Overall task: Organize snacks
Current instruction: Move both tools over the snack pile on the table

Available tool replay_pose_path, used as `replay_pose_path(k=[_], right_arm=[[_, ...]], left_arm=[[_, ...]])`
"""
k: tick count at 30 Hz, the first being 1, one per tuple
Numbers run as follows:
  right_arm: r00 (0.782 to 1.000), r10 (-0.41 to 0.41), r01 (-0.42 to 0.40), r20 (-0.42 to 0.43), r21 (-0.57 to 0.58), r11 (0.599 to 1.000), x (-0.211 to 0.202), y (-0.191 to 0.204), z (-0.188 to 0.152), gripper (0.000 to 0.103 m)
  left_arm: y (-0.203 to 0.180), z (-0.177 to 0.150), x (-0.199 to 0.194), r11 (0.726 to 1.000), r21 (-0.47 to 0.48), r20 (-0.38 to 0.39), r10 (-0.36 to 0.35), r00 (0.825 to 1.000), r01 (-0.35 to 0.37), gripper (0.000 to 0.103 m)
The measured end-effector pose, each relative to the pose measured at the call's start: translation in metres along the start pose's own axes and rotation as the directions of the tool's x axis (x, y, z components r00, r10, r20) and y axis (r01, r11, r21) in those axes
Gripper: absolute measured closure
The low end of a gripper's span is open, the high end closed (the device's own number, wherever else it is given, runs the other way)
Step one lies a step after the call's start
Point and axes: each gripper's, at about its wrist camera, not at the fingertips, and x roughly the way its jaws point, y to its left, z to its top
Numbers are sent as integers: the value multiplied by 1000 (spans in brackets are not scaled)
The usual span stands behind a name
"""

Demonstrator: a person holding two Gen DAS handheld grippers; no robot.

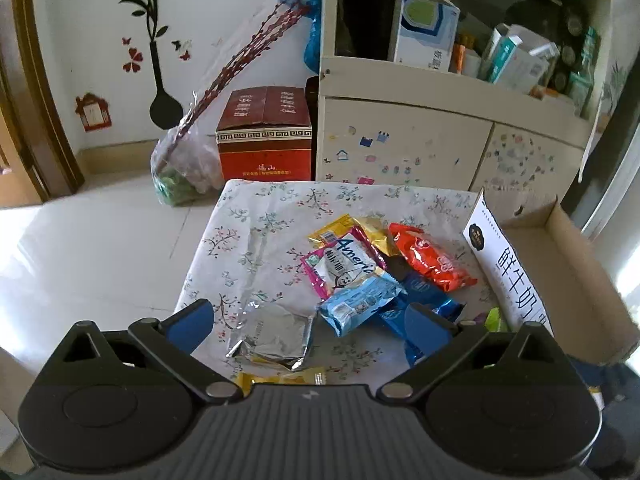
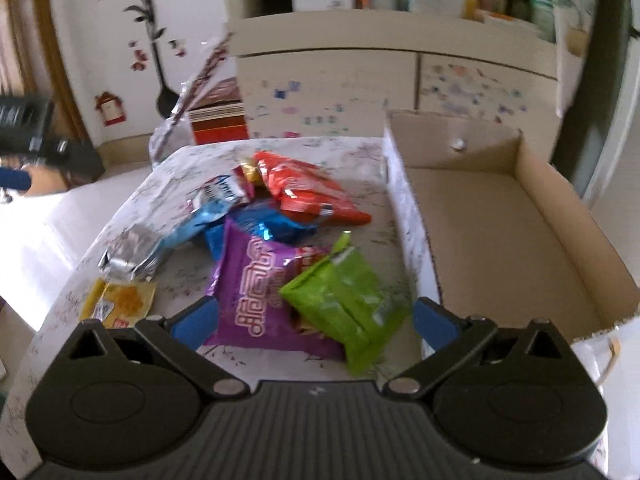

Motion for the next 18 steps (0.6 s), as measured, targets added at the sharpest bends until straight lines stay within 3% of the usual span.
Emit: replay_pose_path(k=[2, 4, 8, 10, 13, 15, 18], right_arm=[[1000, 10, -11, -23, -37, 999, -6, 5, 8, 1], [1000, 24, -23, 12, -94, 995, -18, 13, 18, 1], [996, -62, 72, 60, -201, 977, -40, 30, 33, 1], [996, -63, 78, 70, -227, 971, -48, 32, 32, 1], [999, -11, 18, 41, -178, 984, -49, 27, 28, 1], [999, -32, 37, 40, -111, 993, -44, 24, 28, 1], [998, -69, 70, 13, -126, 990, -36, 32, 31, 1]], left_arm=[[-1, 0, 0, 1000, 8, 1, 5, 1000, -5, 0], [-1, 0, -1, 1000, 12, -7, 11, 1000, -11, 0], [-2, -3, 0, 999, 12, -22, 46, 999, -45, 0], [-2, -6, 2, 998, 11, -38, 60, 998, -59, 0], [-3, -13, 5, 997, 27, -55, 69, 996, -67, 0], [-3, -16, 5, 996, 44, -55, 86, 995, -83, 0], [-3, -19, 6, 993, 54, -61, 108, 992, -105, 0]])
